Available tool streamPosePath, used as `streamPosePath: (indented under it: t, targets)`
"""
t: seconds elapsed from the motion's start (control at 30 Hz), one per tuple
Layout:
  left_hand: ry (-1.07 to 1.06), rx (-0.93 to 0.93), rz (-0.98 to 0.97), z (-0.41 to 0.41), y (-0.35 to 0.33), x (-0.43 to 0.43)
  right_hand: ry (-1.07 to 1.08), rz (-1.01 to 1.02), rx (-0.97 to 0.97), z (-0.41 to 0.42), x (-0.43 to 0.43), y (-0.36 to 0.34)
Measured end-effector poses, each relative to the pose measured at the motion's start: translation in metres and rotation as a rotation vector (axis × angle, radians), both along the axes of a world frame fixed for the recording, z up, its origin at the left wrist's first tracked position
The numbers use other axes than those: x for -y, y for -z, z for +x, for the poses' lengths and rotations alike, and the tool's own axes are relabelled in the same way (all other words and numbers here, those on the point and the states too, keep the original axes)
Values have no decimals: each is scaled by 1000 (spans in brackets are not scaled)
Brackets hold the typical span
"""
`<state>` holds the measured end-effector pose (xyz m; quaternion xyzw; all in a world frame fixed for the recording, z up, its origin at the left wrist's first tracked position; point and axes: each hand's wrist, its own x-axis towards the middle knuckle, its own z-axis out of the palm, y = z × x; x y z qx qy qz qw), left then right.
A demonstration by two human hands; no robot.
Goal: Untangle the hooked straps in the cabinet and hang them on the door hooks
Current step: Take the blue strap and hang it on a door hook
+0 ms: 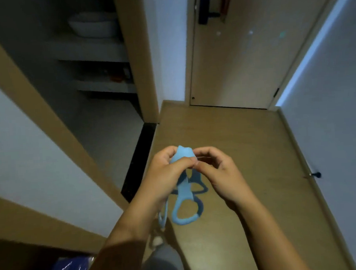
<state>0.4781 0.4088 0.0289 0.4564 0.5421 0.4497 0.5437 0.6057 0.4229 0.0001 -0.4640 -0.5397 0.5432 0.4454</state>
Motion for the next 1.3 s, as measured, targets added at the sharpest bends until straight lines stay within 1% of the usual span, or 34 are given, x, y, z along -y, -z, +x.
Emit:
streamPosePath:
  t: [0.07, 0.23, 0.3, 0.43, 0.47, 0.57, 0.63, 0.7, 0.73, 0.77, 0.83, 0.9, 0.93, 0.97, 1.0, 1.07, 1.1, 1.13, 1.17, 1.27, 1.3]
  targets:
    - [75, 8, 6, 18, 3, -23, 94, 22, 20, 16, -14, 3]
    - [217, 41, 31, 57, 12, -95, 270, 111, 161, 51, -66, 9]
    - [218, 43, 40, 71, 16, -130, 351, 155, 233, 61, -95, 6]
    - [155, 55, 22, 95, 19, -207, 479, 196, 400, 78, -156, -2]
    - [147, 43, 9, 99, 18, -226, 490, 194, 408, 83, -171, -6]
    - [155, -67, 59, 108, 17, -282, 527, 153, 296, 96, -217, -18]
    - [155, -228, 155, 115, 20, -313, 541, 138, 268, 102, -245, -23]
    - [164, -388, 206, 122, 25, -338, 549, 136, 250, 106, -270, -22]
    - [181, -403, 206, 127, 27, -348, 563, 131, 233, 109, -281, -21]
    - [208, -374, 204, 132, 29, -357, 586, 119, 216, 112, -292, -19]
    - [247, -259, 208, 140, 33, -377, 627, 96, 199, 121, -315, -17]
    - [223, -228, 270, 147, 38, -399, 650, 93, 216, 134, -339, -16]
    - [189, -265, 322, 151, 41, -412, 656, 97, 229, 141, -351, -15]
    - [153, -351, 380, 157, 46, -426, 661, 104, 241, 150, -364, -14]
    - [141, -486, 428, 163, 49, -441, 664, 113, 250, 159, -376, -13]
    - [174, -783, 420, 182, 48, -469, 648, 120, 266, 177, -403, -9]
    - [211, -859, 383, 194, 48, -484, 632, 115, 274, 186, -418, -7]
    - [257, -847, 347, 207, 46, -497, 614, 101, 279, 197, -433, -6]
    - [300, -783, 320, 221, 43, -511, 598, 82, 282, 209, -450, -6]
    - [304, -491, 299, 257, 34, -551, 565, 64, 294, 252, -500, -13]
    - [302, -419, 309, 269, 32, -565, 550, 64, 301, 267, -515, -17]
